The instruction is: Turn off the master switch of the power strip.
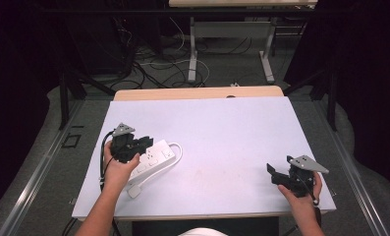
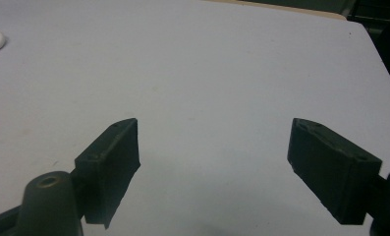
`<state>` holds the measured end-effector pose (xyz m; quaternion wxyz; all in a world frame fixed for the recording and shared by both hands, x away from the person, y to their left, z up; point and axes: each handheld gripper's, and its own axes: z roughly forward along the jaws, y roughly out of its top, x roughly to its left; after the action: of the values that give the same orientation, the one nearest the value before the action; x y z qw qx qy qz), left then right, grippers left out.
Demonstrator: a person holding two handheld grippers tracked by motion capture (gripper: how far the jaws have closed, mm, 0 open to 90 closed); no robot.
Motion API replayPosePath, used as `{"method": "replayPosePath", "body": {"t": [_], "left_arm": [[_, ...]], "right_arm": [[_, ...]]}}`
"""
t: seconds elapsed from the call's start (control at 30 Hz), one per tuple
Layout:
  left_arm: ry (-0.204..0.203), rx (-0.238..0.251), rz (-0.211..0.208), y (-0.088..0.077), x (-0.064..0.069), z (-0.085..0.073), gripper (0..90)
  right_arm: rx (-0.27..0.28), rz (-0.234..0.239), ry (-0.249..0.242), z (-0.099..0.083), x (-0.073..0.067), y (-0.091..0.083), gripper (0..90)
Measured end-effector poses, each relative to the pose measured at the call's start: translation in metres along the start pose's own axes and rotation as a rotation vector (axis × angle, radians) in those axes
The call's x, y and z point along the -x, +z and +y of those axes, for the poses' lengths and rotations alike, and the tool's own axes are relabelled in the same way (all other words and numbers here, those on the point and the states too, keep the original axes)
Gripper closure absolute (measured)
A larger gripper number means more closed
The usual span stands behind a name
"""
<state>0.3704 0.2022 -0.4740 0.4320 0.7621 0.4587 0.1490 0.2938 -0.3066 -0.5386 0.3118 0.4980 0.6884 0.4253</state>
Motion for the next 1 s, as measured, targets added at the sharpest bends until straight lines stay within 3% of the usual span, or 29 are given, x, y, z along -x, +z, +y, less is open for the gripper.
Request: {"method": "replayPosePath", "body": {"t": [0.13, 0.17, 0.33, 0.43, 0.6, 0.77, 0.8, 1.0], "left_arm": [[-0.013, -0.014, -0.009, 0.007, 0.002, 0.001, 76.3], [0.005, -0.028, -0.011, 0.008, 0.001, 0.002, 76.4], [-0.023, -0.038, 0.008, 0.018, 0.006, 0.004, 76.2], [0.008, -0.065, -0.005, 0.023, 0.005, 0.005, 76.1], [0.042, -0.091, -0.033, 0.029, 0.005, 0.006, 70.4], [0.04, -0.102, -0.034, 0.034, 0.006, 0.008, 70.5], [0.023, -0.1, -0.04, 0.036, 0.007, 0.008, 70.6], [0.034, -0.13, -0.04, 0.043, 0.01, 0.007, 71.4]], "right_arm": [[-0.014, 0.004, 0.001, 0.0, 0.001, -0.001, 19.2], [-0.02, 0.005, 0.002, 0.0, 0.001, -0.001, 19.2], [-0.03, 0.006, -0.003, 0.0, 0.001, 0.0, 19.3], [-0.011, -0.001, 0.002, -0.001, 0.002, 0.001, 19.3], [-0.032, 0.004, 0.003, -0.001, 0.002, 0.0, 19.3], [-0.033, 0.009, 0.013, -0.002, 0.002, 0.001, 19.3], [-0.036, 0.012, 0.014, -0.001, 0.002, 0.001, 19.3], [-0.029, 0.021, 0.018, -0.002, 0.003, 0.002, 19.3]]}}
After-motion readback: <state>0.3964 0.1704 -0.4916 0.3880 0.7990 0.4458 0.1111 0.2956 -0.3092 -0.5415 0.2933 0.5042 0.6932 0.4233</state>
